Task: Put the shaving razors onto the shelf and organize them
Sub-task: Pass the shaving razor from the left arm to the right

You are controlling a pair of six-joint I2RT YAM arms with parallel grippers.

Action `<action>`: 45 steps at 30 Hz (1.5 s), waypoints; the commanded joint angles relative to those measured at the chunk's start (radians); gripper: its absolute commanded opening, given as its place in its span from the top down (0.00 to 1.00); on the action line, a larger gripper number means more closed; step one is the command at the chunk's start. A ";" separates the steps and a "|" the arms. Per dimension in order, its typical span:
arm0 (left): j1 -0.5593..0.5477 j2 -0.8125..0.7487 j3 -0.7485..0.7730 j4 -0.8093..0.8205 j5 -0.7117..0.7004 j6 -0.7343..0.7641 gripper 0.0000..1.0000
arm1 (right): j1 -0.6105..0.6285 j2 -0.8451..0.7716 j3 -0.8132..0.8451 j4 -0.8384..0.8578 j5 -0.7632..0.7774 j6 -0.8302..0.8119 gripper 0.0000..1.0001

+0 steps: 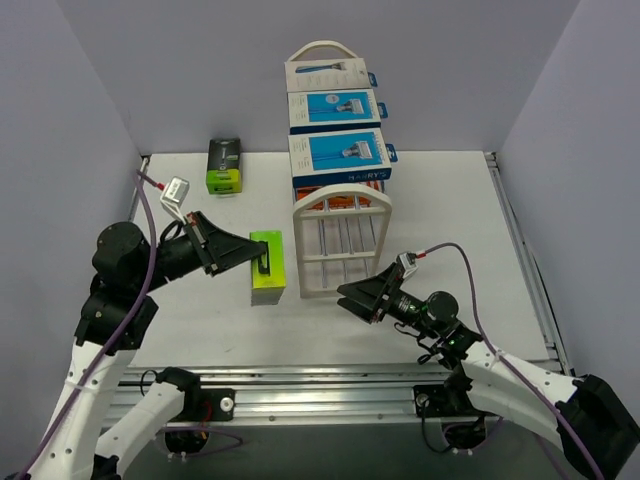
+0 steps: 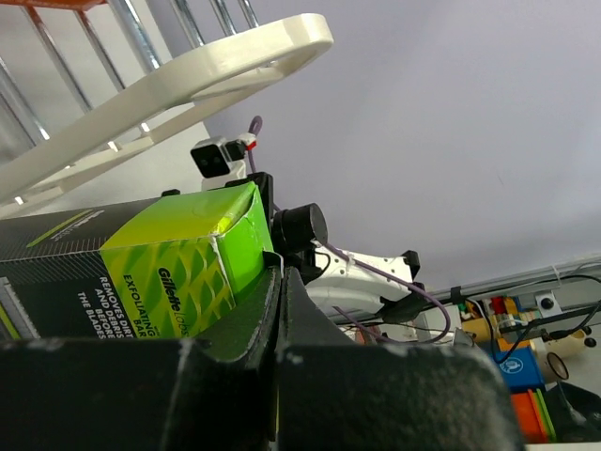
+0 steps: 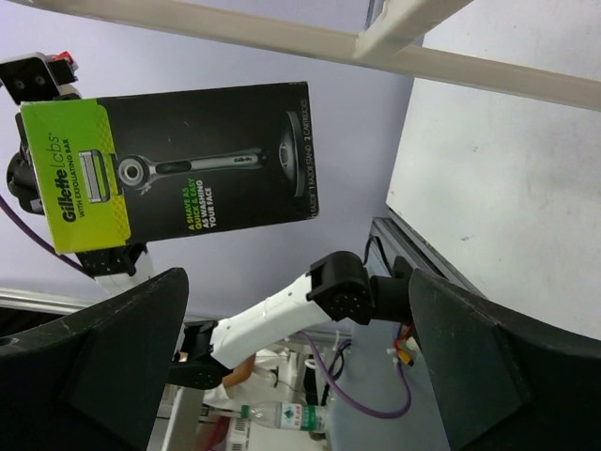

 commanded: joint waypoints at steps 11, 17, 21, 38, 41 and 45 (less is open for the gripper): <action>-0.374 0.091 0.123 0.184 -0.226 -0.013 0.98 | 0.104 0.327 -0.027 0.732 0.130 0.164 0.00; -0.489 0.134 0.125 0.224 -0.287 -0.020 0.98 | 0.135 0.436 -0.022 0.914 0.141 0.158 0.00; -0.566 0.162 0.111 0.246 -0.329 -0.014 0.98 | 0.159 0.453 0.005 0.977 0.145 0.149 0.00; -0.644 0.229 0.161 0.220 -0.389 0.029 0.98 | 0.162 0.317 -0.025 0.928 0.167 0.144 0.00; -0.644 0.238 0.196 0.185 -0.404 0.055 0.98 | 0.162 0.303 -0.036 0.872 0.178 0.128 0.00; -0.644 0.246 0.261 0.114 -0.424 0.109 0.98 | 0.161 0.306 -0.094 0.845 0.202 0.100 0.00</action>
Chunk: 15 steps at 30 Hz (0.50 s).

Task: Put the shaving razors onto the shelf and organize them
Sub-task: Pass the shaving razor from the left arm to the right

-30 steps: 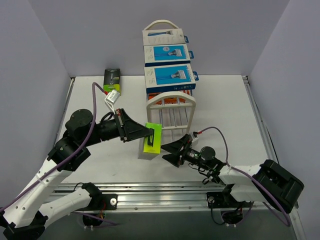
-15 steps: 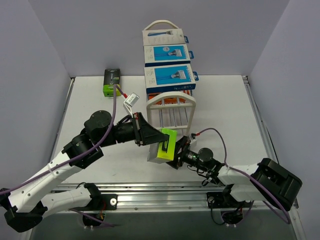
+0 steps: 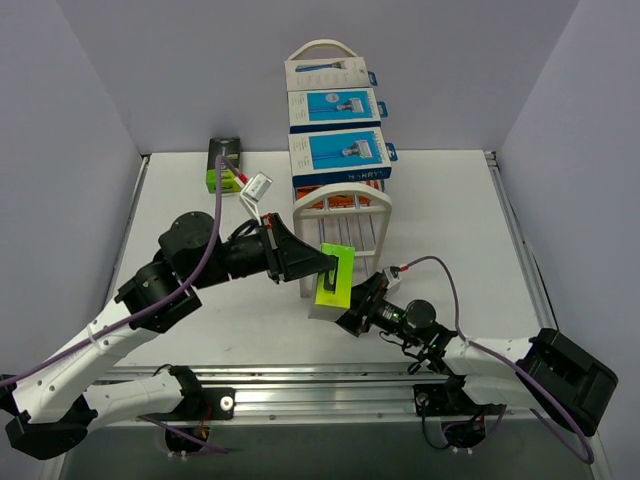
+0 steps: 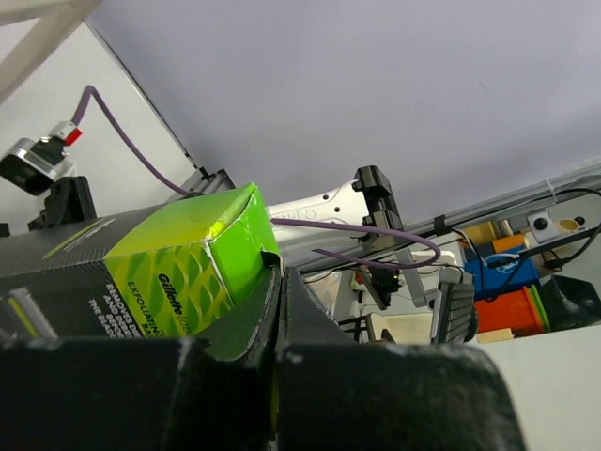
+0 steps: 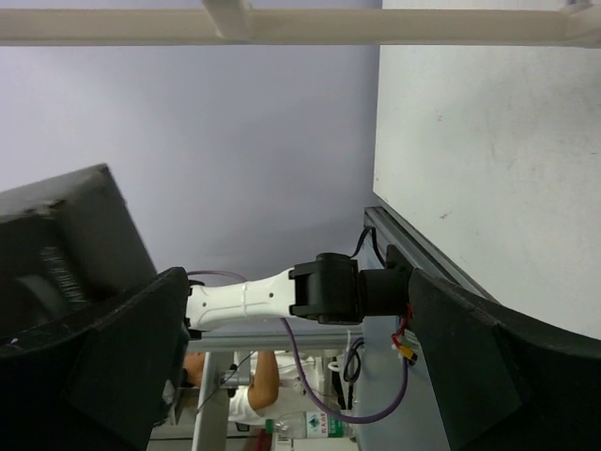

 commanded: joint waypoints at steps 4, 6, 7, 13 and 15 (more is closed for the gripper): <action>-0.005 -0.047 0.090 -0.089 -0.111 0.079 0.98 | -0.004 -0.036 -0.069 0.513 0.048 -0.050 0.00; -0.005 -0.071 0.058 -0.113 -0.149 0.067 0.98 | -0.004 -0.058 -0.072 0.519 0.062 -0.050 0.01; -0.005 -0.103 0.036 -0.115 -0.160 0.056 0.98 | -0.004 -0.066 -0.098 0.520 0.065 -0.048 0.01; -0.005 -0.280 -0.269 -0.110 -0.229 -0.068 0.98 | -0.010 -0.167 -0.095 0.456 0.077 -0.053 0.03; -0.005 -0.328 -0.370 -0.152 -0.260 -0.096 0.98 | -0.010 -0.203 -0.087 0.372 0.074 -0.068 0.03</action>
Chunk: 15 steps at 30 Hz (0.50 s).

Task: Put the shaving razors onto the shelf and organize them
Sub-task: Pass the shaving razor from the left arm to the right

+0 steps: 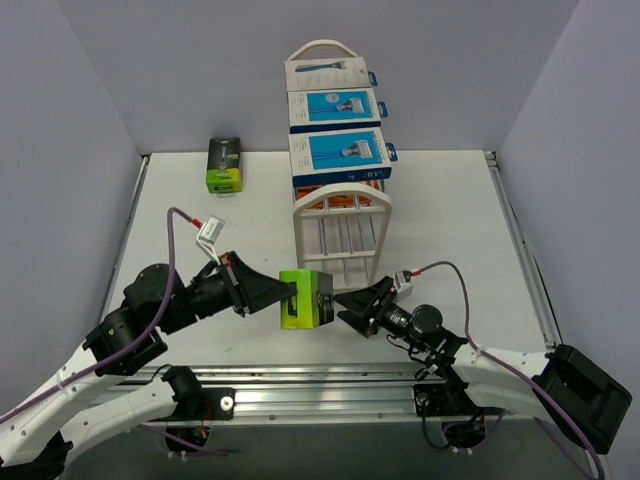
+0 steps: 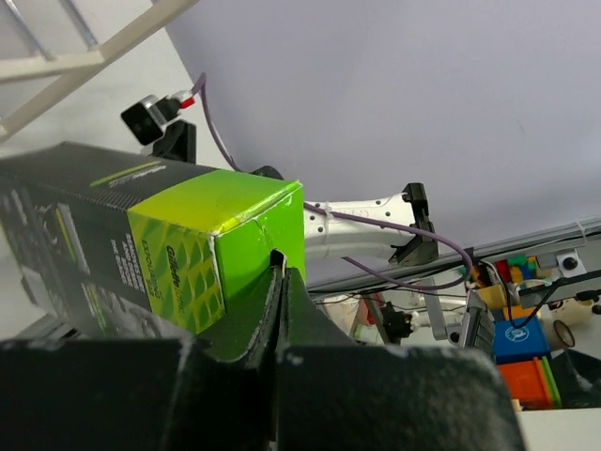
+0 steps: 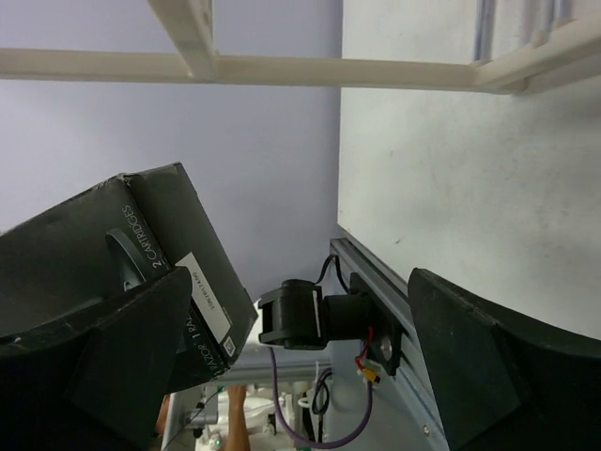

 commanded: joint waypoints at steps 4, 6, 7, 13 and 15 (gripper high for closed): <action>-0.003 -0.138 -0.236 -0.106 -0.093 -0.096 0.98 | 0.002 -0.189 -0.023 0.315 -0.002 -0.045 0.02; -0.003 -0.159 -0.296 -0.104 -0.095 -0.110 0.98 | -0.001 -0.227 0.017 0.236 -0.002 -0.067 0.02; -0.003 -0.161 -0.315 -0.101 -0.091 -0.113 0.98 | -0.003 -0.236 0.023 0.196 -0.003 -0.073 0.02; -0.002 -0.092 -0.436 -0.060 -0.088 -0.099 0.98 | -0.016 -0.253 0.031 0.163 -0.009 -0.075 0.01; -0.002 -0.066 -0.474 -0.017 -0.076 -0.126 0.98 | -0.023 -0.252 0.023 0.168 -0.017 -0.071 0.01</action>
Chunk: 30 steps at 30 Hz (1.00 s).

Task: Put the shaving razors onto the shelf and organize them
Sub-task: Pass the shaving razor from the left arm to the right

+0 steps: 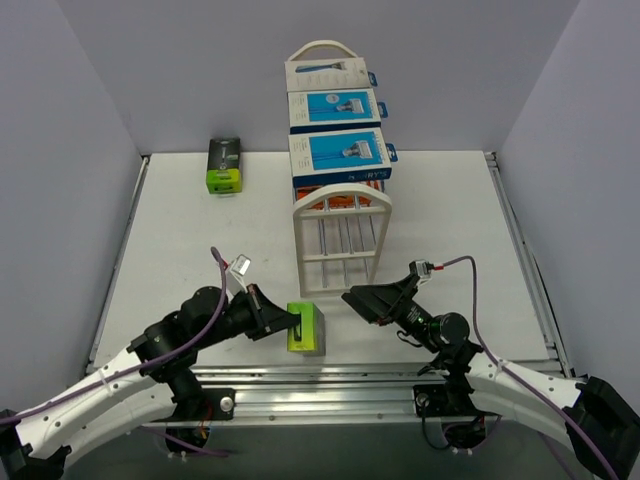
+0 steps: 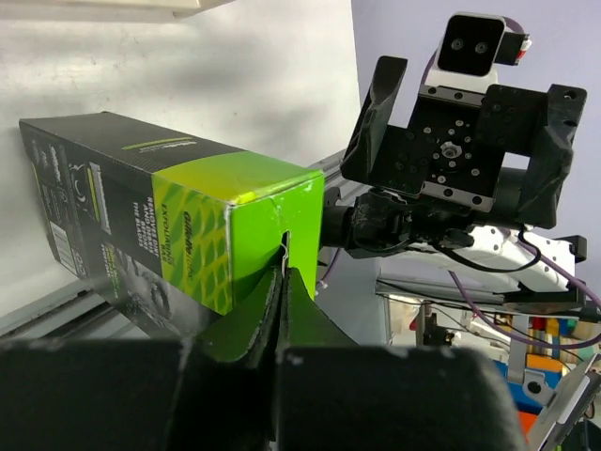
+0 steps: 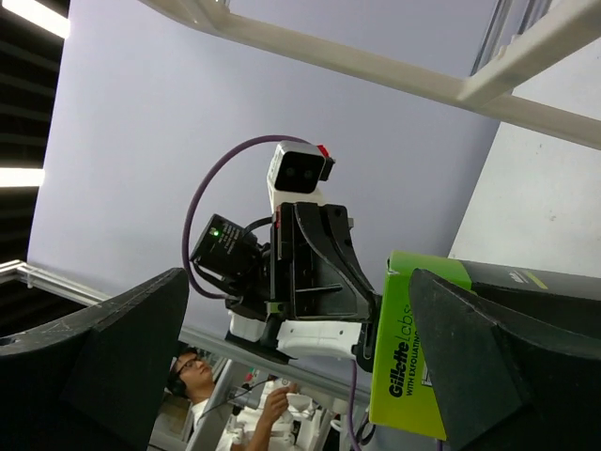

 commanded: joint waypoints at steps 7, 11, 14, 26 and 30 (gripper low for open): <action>0.001 -0.022 -0.185 0.010 -0.025 -0.114 0.98 | -0.020 -0.015 0.011 0.065 -0.047 -0.015 0.01; 0.003 -0.117 -0.147 -0.239 -0.112 -0.102 0.98 | -0.022 -0.026 0.019 0.004 -0.052 -0.035 0.01; 0.004 -0.183 -0.074 -0.393 -0.198 -0.091 0.98 | -0.022 -0.029 0.028 -0.050 -0.055 -0.053 0.01; 0.004 -0.165 -0.130 -0.466 -0.131 -0.170 0.98 | -0.008 -0.104 0.082 -0.410 -0.015 -0.158 0.00; 0.003 -0.143 -0.118 -0.487 -0.131 -0.161 0.98 | -0.003 -0.168 0.094 -0.539 -0.003 -0.158 0.00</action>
